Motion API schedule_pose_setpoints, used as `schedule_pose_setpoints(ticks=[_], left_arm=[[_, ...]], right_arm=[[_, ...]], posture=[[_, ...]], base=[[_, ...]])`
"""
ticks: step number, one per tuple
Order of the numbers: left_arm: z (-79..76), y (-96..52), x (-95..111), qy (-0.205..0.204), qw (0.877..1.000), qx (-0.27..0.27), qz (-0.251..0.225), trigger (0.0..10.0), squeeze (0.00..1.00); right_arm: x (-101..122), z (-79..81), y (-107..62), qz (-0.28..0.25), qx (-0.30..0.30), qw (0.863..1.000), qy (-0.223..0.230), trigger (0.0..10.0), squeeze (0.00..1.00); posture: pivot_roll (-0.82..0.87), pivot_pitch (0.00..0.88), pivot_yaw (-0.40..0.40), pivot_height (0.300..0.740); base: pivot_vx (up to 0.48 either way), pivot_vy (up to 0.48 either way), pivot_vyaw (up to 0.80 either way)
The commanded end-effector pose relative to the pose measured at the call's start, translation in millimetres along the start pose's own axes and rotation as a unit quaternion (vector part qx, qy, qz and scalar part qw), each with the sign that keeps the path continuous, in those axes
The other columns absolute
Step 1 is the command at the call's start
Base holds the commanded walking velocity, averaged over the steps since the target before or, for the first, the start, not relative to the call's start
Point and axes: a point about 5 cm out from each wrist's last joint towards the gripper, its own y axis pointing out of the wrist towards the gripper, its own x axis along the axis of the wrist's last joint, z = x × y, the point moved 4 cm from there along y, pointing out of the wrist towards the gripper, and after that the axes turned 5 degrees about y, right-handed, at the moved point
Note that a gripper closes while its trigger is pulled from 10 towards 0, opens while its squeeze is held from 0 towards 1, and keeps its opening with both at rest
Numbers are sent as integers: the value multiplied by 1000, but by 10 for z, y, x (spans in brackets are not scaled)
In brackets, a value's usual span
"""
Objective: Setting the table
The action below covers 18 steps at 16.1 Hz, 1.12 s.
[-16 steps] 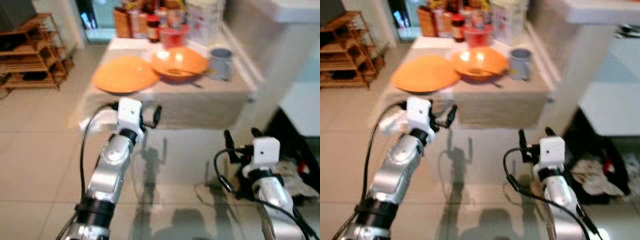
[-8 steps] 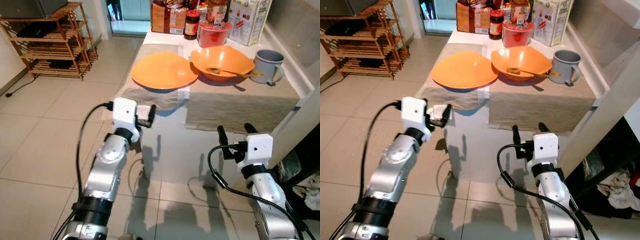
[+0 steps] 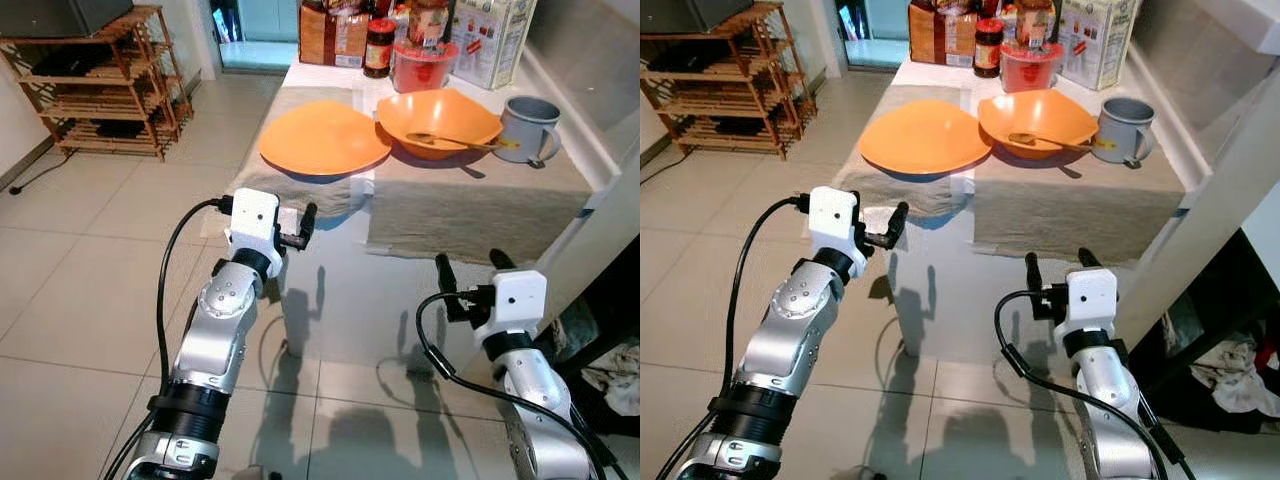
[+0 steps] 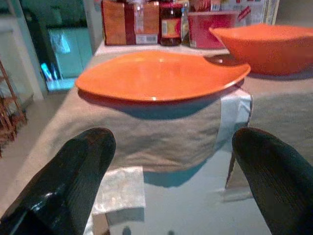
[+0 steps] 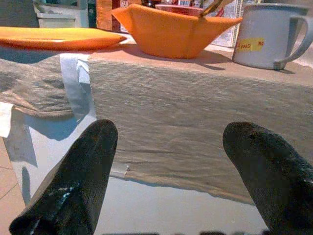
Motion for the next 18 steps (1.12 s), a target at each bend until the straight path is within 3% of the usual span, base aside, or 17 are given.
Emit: schedule_pose_setpoints(ticks=[1, 9, 14, 18], left_arm=[[9, 9, -29, -3, 1000, -1, 7, 10000, 0], [69, 52, -80, -8, 1000, 11, 23, 10000, 0], [99, -13, -4, -5, 1000, 20, 2, 10000, 0], [87, -13, 25, -5, 1000, 21, -4, 10000, 0]], right_arm=[[22, -17, 1, -6, -6, 1000, 2, 10000, 0], [32, 9, 78, -7, -2, 1000, 7, 10000, 0], [13, 117, 126, -2, 26, 1000, 11, 10000, 0], [52, 87, 166, -9, 23, 1000, 8, 10000, 0]], posture=[[-137, 0, 44, 727], [-107, 0, 26, 727], [-69, 0, -6, 727], [-64, 0, -11, 727]], base=[[0, 0, 0], [0, 0, 0], [0, 0, 0], [0, 0, 0]])
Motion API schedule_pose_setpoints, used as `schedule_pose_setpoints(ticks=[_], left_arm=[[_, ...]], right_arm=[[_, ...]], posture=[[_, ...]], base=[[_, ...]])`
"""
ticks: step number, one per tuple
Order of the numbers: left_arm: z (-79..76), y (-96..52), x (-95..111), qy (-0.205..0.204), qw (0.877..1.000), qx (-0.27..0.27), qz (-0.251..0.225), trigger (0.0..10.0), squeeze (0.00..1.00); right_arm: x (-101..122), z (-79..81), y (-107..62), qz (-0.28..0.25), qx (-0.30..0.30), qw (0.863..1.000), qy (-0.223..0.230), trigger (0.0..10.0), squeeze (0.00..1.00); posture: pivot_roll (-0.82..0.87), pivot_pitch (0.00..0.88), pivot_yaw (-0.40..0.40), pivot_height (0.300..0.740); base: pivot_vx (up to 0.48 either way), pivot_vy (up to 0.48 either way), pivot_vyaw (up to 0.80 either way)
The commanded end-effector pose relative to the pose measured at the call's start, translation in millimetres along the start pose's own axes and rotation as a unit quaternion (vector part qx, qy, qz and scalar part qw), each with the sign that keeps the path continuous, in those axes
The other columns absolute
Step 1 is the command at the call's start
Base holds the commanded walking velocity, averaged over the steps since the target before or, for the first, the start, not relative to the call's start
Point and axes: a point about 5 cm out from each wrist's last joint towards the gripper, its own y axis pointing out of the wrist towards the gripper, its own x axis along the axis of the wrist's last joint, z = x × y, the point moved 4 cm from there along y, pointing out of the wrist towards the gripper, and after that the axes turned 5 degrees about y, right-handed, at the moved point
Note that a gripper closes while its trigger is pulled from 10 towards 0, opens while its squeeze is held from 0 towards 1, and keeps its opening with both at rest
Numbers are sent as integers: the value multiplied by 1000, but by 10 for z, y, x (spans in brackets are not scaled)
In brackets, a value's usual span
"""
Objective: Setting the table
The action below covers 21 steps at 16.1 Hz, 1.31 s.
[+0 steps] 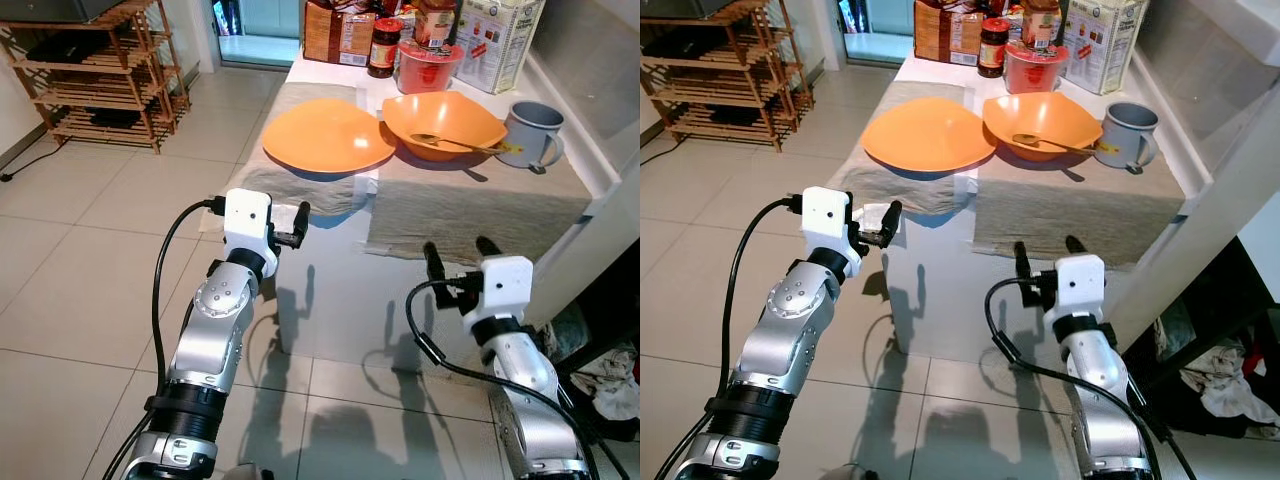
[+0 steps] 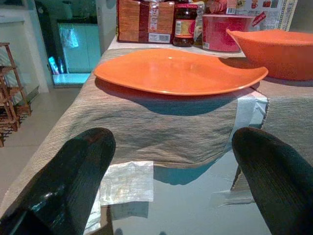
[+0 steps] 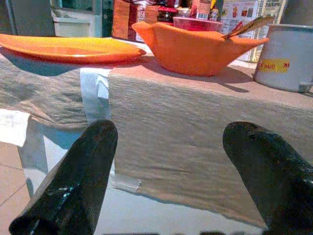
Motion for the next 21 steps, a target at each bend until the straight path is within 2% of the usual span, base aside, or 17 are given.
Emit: schedule_pose_setpoints(ticks=[1, 3, 13, 18, 21], left_arm=[[9, -3, 8, -1, 1000, 4, 0, 10000, 0], [14, -2, 16, 7, 1000, 2, 0, 10000, 0], [10, 44, 60, 15, 1000, -9, -4, 10000, 0], [117, 31, 73, 18, 1000, 15, -5, 10000, 0], [69, 40, 86, 28, 1000, 1, -5, 10000, 0]], right_arm=[[-25, -33, 1, 4, -4, 1000, 1, 10000, 0], [-27, -37, -5, 4, -6, 1000, 2, 10000, 0], [-40, -4, 6, 3, -12, 1000, 4, 10000, 0], [-65, 74, 44, 7, 0, 1000, 11, 10000, 0], [-73, 51, 51, 8, 0, 1000, 9, 10000, 0]], posture=[[-64, 0, -10, 727], [-65, 0, -8, 727], [-65, 0, 5, 727], [-43, 0, -4, 727], [-42, 0, -1, 727]], base=[[0, 0, 0], [0, 0, 0], [0, -428, 0], [96, 0, 0], [0, 0, 0]])
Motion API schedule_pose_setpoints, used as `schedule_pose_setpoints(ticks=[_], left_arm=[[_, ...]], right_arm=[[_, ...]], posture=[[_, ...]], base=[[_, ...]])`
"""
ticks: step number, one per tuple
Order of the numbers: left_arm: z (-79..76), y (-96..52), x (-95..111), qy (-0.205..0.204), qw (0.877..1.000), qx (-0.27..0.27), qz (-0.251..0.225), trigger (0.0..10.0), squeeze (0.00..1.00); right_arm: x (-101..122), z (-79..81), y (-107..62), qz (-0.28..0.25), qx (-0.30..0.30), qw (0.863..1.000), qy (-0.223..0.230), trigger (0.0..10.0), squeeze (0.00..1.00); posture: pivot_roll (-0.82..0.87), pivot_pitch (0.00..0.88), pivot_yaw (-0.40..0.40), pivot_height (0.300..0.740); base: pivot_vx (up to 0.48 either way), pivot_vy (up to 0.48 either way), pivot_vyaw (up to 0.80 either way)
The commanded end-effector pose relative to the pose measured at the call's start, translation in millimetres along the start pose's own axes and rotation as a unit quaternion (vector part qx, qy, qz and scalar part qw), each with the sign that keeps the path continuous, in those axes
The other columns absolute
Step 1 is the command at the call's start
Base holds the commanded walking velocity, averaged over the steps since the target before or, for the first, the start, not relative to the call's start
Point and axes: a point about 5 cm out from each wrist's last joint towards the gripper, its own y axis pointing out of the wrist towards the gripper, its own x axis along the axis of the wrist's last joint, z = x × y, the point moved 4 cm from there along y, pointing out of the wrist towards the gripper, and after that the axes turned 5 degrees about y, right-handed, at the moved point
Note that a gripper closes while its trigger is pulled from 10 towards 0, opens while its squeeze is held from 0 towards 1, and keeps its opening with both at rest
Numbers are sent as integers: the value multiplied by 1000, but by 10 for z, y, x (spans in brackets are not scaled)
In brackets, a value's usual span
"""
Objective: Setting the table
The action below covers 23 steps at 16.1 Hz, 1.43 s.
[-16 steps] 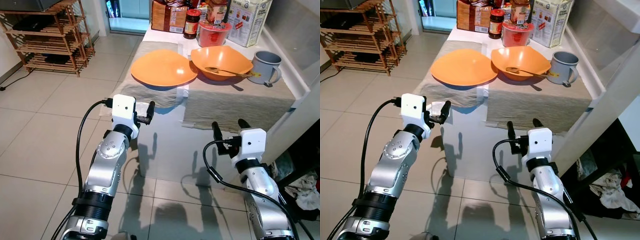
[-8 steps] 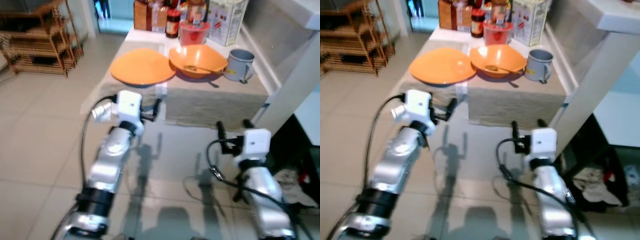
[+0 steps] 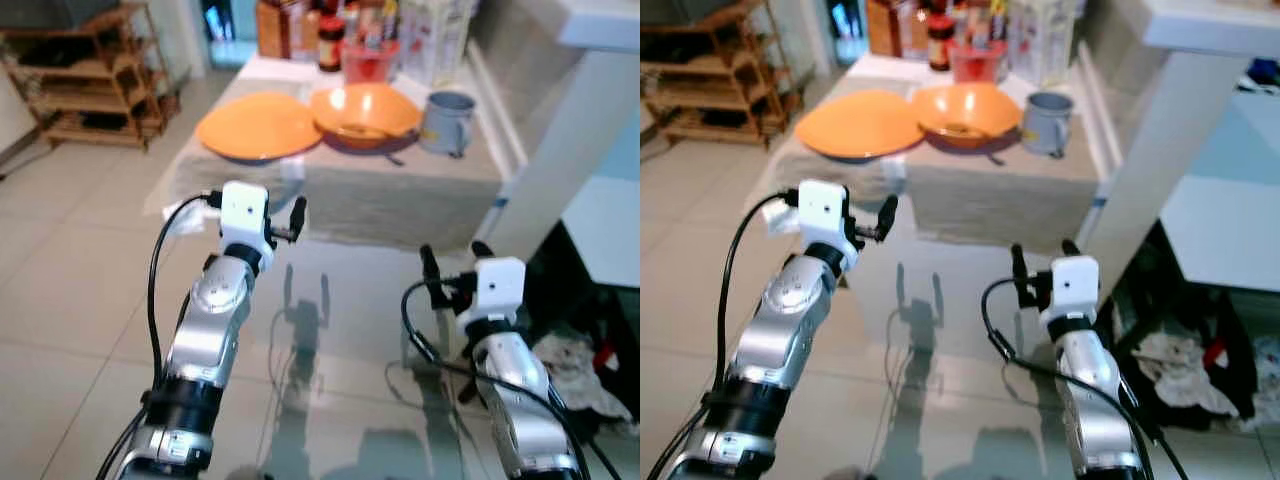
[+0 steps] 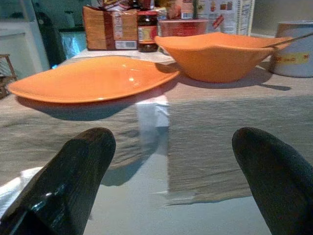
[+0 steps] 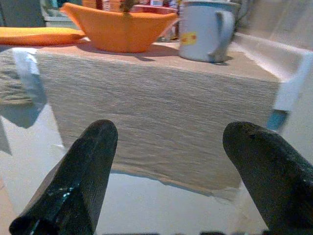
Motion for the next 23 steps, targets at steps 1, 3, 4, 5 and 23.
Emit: schedule_pose_setpoints(ticks=[1, 3, 4, 5, 23], left_arm=[[-14, 10, 30, 7, 1000, -7, -1, 10000, 0], [-35, 3, 8, -3, 1000, -6, 2, 10000, 0], [-49, 3, -4, -1, 1000, -6, 3, 10000, 0], [-57, 6, 4, 1, 1000, -5, 0, 10000, 0], [25, 2, 262, 20, 999, 2, -47, 10000, 0]], right_arm=[[31, 7, 25, -6, 5, 1000, -2, 10000, 0], [30, 3, 12, -7, 4, 1000, -2, 10000, 0], [25, 10, 8, -5, 5, 1000, -2, 10000, 0], [34, 14, 10, -6, 5, 1000, -3, 10000, 0], [252, -35, 271, -40, -35, 999, 13, 10000, 0]], posture=[[-49, 0, 0, 727], [-54, 0, -4, 727], [-54, 0, -14, 727], [-52, 0, -18, 727], [-5, 0, -11, 727]], base=[[0, 0, 0], [472, 0, 0], [480, 0, 0], [472, 0, 0], [202, 0, 0]])
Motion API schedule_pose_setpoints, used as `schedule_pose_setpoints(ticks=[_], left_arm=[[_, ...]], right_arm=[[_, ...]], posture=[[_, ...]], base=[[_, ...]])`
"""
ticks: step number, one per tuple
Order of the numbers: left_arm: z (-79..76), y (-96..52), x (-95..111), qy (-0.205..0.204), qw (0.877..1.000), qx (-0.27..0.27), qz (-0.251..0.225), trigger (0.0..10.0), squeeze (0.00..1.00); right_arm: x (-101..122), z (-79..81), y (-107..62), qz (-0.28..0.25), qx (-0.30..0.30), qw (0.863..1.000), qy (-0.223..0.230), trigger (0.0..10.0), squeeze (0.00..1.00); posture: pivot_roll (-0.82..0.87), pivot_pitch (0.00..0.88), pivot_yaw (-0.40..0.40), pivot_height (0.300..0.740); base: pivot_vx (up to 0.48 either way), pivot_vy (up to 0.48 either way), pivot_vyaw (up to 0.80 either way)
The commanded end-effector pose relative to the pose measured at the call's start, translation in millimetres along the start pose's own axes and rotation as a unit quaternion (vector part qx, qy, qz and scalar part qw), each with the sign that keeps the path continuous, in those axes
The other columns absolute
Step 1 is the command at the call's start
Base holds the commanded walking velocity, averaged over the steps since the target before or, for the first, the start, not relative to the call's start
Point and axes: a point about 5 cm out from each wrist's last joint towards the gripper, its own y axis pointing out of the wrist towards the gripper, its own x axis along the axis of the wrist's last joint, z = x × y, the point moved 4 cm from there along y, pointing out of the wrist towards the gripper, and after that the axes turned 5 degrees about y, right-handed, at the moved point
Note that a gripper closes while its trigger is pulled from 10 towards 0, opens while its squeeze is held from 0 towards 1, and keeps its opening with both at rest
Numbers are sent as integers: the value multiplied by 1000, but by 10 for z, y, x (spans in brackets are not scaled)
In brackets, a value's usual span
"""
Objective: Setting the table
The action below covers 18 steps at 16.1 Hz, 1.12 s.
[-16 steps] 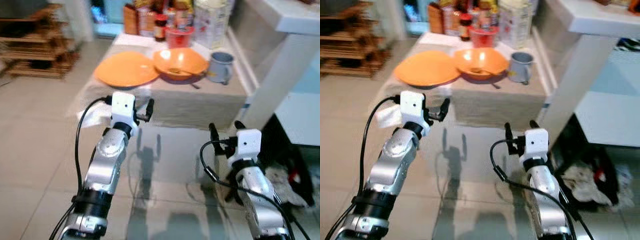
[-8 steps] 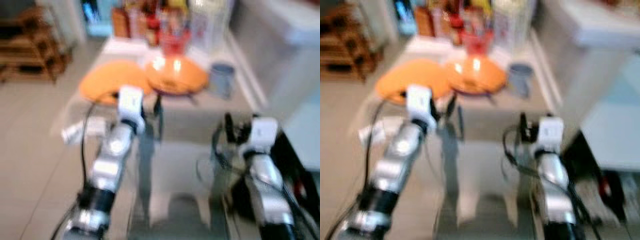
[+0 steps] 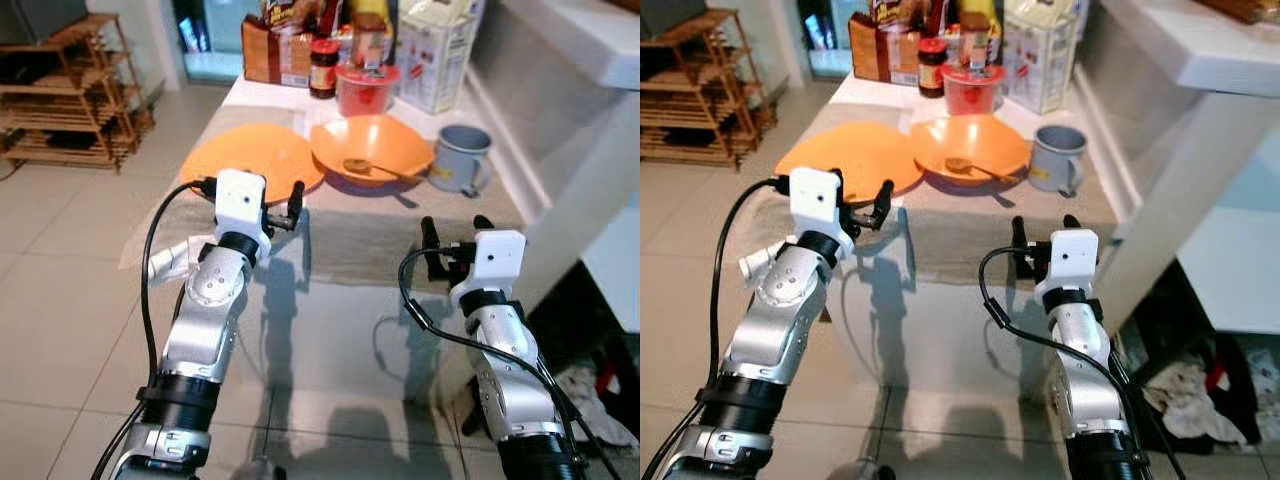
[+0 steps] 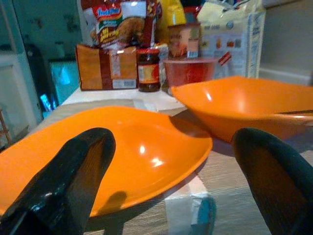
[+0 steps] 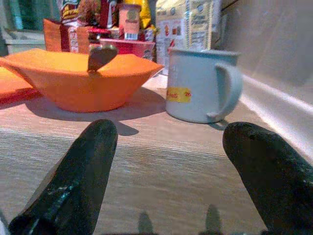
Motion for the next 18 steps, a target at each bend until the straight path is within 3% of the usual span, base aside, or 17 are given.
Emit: schedule_pose_setpoints(ticks=[1, 9, 11, 14, 18], left_arm=[[-22, -3, 30, 2, 1000, -7, -2, 10000, 0], [12, -13, 23, 0, 1000, -3, 4, 10000, 0], [63, -21, 9, 2, 1000, 15, 5, 10000, 0], [24, -26, 0, 7, 1000, 7, 7, 10000, 0], [-85, -12, -6, -6, 1000, -15, 7, 10000, 0]], right_arm=[[34, -46, 20, -5, -7, 1000, -2, 10000, 0], [23, -60, 47, -2, -10, 1000, -3, 10000, 0], [17, -63, 48, -1, -7, 1000, -4, 10000, 0], [24, -69, 50, -3, -6, 1000, -5, 10000, 0], [30, -80, 9, -4, -9, 1000, -9, 10000, 0]], posture=[[-2, 0, -6, 727], [5, 0, -3, 727], [8, 0, -8, 727], [1, 0, -8, 727], [-24, 0, -5, 727]], base=[[240, -412, 0], [299, -370, 0], [229, 0, 0], [0, 0, 0], [63, -443, 0]])
